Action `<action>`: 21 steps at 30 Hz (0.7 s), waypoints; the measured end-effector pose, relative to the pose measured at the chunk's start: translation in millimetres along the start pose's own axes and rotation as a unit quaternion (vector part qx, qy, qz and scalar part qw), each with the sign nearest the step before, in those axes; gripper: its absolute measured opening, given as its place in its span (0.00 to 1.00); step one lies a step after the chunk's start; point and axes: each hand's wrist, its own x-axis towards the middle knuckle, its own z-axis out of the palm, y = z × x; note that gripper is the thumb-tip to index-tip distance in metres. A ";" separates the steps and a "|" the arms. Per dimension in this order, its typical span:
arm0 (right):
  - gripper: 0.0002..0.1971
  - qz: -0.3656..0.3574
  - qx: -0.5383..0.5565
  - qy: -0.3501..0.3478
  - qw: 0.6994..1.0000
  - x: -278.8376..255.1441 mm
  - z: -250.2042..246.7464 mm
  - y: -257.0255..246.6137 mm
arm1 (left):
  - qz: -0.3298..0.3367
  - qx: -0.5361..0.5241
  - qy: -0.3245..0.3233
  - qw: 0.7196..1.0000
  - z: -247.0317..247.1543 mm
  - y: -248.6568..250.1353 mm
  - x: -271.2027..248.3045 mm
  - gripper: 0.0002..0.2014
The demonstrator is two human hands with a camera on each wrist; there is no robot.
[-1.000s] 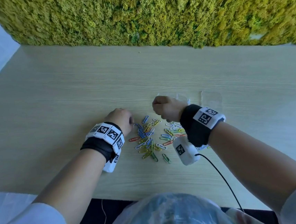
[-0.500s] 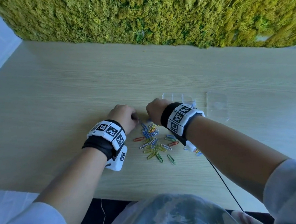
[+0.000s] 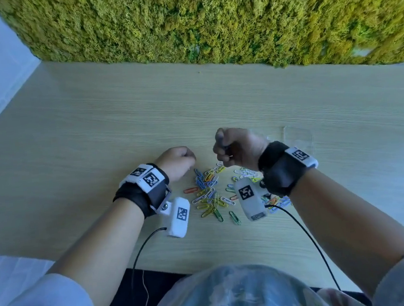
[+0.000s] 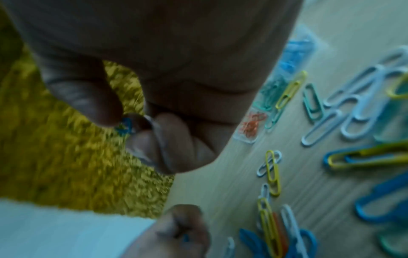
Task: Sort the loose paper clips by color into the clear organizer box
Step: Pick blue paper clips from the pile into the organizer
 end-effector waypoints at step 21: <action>0.13 0.057 -0.739 0.038 0.670 -20.5 -3.1 28.1 | 0.124 0.382 -0.041 0.915 10.3 6.6 0.2 0.09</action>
